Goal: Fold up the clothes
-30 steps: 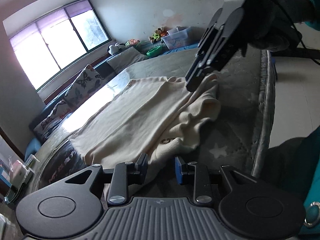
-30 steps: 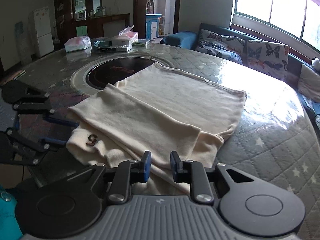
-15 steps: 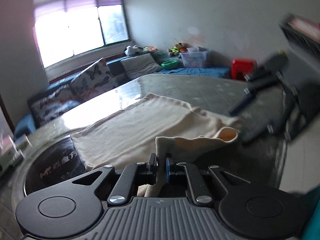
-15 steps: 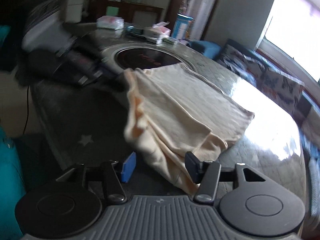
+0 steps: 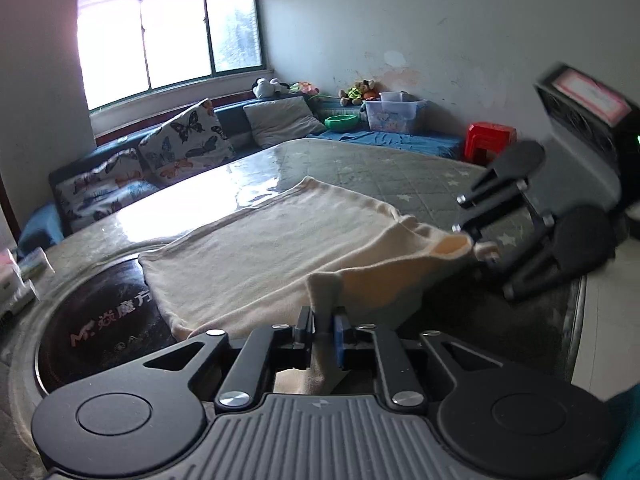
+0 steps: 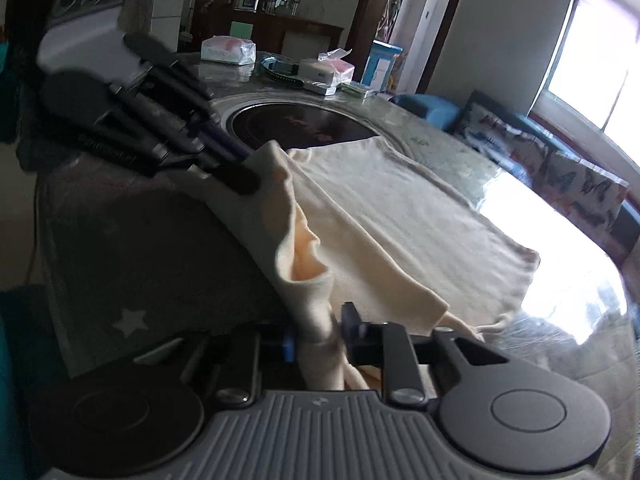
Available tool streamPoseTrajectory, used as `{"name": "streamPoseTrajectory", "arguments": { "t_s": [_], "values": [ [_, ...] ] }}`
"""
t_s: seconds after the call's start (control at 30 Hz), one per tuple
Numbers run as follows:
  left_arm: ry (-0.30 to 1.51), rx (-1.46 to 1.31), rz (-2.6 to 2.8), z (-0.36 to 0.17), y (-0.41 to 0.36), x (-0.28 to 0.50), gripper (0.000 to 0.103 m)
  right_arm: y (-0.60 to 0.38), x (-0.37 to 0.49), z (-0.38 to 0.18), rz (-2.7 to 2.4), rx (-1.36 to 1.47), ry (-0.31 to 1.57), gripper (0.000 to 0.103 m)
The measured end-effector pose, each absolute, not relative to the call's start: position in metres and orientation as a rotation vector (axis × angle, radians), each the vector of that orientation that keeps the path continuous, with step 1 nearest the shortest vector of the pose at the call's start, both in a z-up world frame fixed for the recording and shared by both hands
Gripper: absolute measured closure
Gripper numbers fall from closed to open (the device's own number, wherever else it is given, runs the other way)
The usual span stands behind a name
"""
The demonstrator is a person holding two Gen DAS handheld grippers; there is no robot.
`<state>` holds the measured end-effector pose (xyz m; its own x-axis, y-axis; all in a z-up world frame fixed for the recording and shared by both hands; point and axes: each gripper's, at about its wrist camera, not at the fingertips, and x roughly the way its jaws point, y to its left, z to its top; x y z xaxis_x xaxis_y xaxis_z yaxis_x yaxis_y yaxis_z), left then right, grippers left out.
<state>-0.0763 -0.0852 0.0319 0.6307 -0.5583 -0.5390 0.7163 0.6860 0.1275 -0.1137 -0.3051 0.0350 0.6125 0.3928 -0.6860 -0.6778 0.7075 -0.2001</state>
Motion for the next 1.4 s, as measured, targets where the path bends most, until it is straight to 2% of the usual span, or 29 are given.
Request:
{"name": "streamPoseTrajectory", "arguments": {
  "t_s": [0.03,0.33,0.47,0.57,0.67,1.13,1.4],
  "values": [
    [0.486,0.364,-0.746,0.03,-0.084,-0.079,0.082,-0.307,-0.111,0.037,0.645,-0.45,0.67,0.088],
    [0.451,0.527,-0.706,0.009,-0.078,-0.098,0.082,-0.315,-0.099,0.05,0.631,-0.341,0.684,0.09],
    [0.421,0.596,-0.706,0.002,-0.079,-0.105,0.087,-0.311,-0.1,0.05,0.62,-0.361,0.677,0.09],
    [0.427,0.575,-0.708,0.005,-0.076,-0.105,0.096,-0.31,-0.103,0.05,0.615,-0.352,0.672,0.092],
    [0.435,0.542,-0.713,0.011,-0.072,-0.104,0.097,-0.312,-0.108,0.054,0.611,-0.347,0.655,0.093],
    [0.417,0.492,-0.783,0.058,-0.041,-0.176,0.098,-0.314,-0.181,0.098,0.732,-0.355,0.657,0.093],
    [0.412,0.439,-0.742,0.067,-0.042,-0.144,0.098,-0.312,-0.173,0.106,0.726,-0.335,0.682,0.093]
  ]
}}
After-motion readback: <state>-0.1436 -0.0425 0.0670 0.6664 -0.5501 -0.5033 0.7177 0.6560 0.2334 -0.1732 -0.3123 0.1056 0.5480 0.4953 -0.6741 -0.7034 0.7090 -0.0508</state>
